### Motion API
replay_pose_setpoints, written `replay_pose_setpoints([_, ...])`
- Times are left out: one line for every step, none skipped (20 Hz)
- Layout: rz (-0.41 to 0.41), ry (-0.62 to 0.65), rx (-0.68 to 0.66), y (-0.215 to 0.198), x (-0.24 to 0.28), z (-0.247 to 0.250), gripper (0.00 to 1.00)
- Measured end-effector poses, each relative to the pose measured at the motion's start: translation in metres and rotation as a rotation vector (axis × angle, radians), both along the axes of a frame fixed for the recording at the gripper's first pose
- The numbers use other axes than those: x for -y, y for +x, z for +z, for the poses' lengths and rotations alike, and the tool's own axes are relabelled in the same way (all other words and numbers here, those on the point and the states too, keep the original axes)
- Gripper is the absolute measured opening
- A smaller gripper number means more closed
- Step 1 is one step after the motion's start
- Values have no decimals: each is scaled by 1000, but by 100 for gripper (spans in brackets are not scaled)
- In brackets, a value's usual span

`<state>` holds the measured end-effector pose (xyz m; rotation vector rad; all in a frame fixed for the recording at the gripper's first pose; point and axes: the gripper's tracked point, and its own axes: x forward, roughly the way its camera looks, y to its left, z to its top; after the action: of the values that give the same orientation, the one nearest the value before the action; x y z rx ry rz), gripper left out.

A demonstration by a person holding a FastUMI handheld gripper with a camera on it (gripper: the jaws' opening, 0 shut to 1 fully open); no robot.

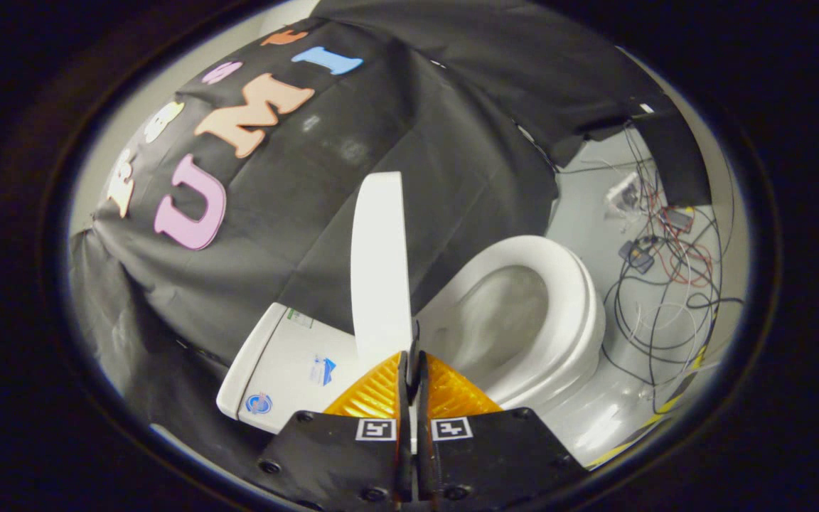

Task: Open the toilet lid.

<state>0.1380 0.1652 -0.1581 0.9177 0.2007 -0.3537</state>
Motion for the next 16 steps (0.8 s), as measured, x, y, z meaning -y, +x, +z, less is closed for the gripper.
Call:
replay_pose_setpoints([3, -26, -4, 2, -2, 1, 5])
replay_pose_setpoints([-6, -42, -8, 2, -2, 2, 5])
replay_pose_setpoints([-4, -60, -19, 3, -3, 2, 5])
replay_pose_setpoints([-6, -89, -22, 3, -3, 5, 5])
replay_pose_setpoints([5, -118, -39, 4, -4, 6, 5])
replay_pose_setpoints([9, -141, -49, 4, -5, 9, 5])
replay_pose_setpoints([15, -162, -58, 6, -8, 12, 5])
replay_pose_setpoints([18, -191, -63, 8, -12, 18, 4])
replay_pose_setpoints([25, -223, -73, 10, -16, 24, 4])
replay_pose_setpoints([37, -258, -82, 12, -21, 29, 4])
replay_pose_setpoints([56, -309, -95, 15, -24, 33, 5])
replay_pose_setpoints([69, -349, -104, 15, -27, 35, 5])
replay_pose_setpoints([74, -365, -101, 17, -30, 41, 5])
replay_pose_setpoints([76, -373, -94, 18, -33, 45, 6])
replay_pose_setpoints([77, -384, -83, 20, -36, 49, 6])
replay_pose_setpoints([79, -414, -79, 23, -39, 51, 6])
